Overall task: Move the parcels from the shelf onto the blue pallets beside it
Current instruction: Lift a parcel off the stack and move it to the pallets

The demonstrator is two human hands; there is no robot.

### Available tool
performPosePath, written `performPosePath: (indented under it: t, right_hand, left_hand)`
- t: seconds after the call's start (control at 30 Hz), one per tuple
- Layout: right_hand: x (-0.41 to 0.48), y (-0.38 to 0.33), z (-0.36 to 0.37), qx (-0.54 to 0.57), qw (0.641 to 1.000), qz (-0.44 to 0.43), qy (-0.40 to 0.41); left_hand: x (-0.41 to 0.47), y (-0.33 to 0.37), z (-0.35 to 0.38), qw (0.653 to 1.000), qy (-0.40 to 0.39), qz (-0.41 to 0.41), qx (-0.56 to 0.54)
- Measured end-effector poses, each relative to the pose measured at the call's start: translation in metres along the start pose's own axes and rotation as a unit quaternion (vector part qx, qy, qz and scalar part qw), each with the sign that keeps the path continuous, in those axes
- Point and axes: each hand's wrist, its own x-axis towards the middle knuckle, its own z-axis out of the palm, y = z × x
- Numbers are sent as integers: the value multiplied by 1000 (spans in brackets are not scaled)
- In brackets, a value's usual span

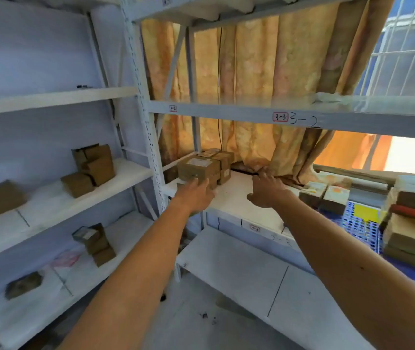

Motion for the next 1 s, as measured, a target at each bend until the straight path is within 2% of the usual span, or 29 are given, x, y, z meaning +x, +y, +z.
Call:
performPosePath:
  t: [0.47, 0.83, 0.93, 1.0]
  right_hand:
    - [71, -81, 39, -8, 998, -30, -49]
    - [224, -100, 56, 61, 996, -33, -54]
    - [259, -97, 48, 27, 996, -43, -72]
    - [275, -93, 38, 22, 996, -14, -81]
  left_hand:
    - [26, -81, 24, 998, -26, -49, -15]
    - [163, -167, 4, 999, -18, -41, -7]
    - [207, -178, -2, 999, -6, -32, 4]
    - [232, -181, -6, 1000, 6, -21, 8]
